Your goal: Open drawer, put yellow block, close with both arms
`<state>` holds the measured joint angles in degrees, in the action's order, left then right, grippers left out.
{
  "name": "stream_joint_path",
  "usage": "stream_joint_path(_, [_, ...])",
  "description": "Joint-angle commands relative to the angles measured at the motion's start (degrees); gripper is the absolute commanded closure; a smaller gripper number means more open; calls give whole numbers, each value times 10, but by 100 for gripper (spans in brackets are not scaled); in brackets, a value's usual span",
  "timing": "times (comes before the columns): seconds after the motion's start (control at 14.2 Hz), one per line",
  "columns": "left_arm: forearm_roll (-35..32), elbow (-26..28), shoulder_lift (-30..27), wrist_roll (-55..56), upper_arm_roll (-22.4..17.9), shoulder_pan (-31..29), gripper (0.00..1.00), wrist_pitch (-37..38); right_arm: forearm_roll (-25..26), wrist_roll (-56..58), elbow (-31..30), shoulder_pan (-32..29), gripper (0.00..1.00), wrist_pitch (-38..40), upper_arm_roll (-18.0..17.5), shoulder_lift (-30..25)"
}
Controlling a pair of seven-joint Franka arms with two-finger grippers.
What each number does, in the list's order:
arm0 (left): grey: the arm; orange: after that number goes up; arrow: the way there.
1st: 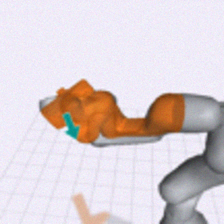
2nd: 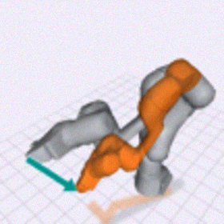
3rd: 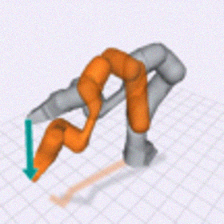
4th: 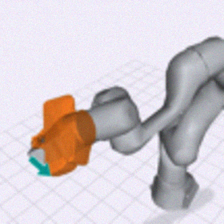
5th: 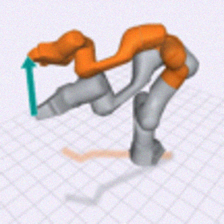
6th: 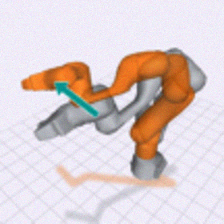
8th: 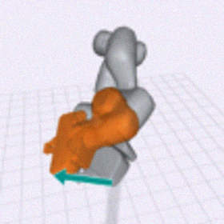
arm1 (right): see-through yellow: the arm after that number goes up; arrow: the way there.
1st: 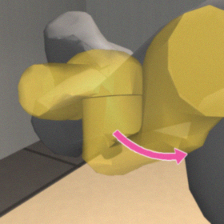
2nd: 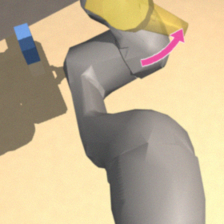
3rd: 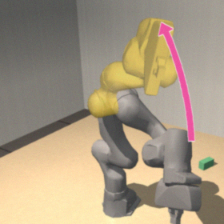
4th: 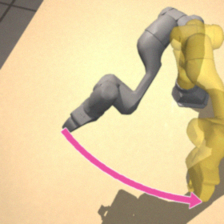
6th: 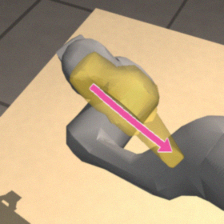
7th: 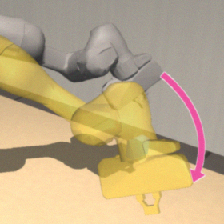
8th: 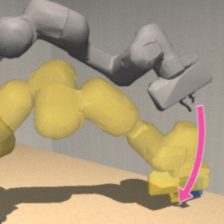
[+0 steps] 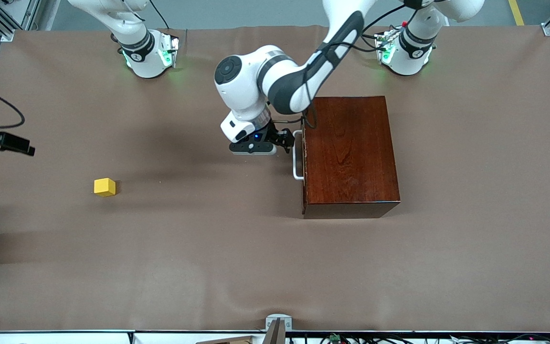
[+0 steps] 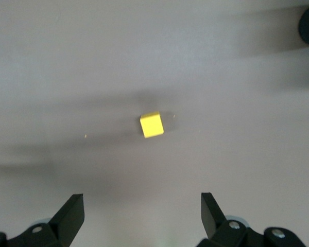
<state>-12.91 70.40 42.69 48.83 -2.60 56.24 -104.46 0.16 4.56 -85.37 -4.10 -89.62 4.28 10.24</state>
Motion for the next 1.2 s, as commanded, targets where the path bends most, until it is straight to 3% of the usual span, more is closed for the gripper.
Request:
stream_joint_path(0.0, [-17,-15,18,-2,-10,3,0,25,-8,-3,21,-10,0,-6,-7,17])
stream_joint_path(0.57, [-39,-16,35,-17,-9,2,0,50,-9,-7,-14,-15,0,-10,-8,71])
stream_joint_path(0.85, [-29,-18,46,31,-6,1,0,18,-9,-15,-65,-15,0,-46,-8,74])
stream_joint_path(1.13, [24,-18,49,139,-7,1,0,-50,-7,-14,-99,-13,0,-102,-7,75])
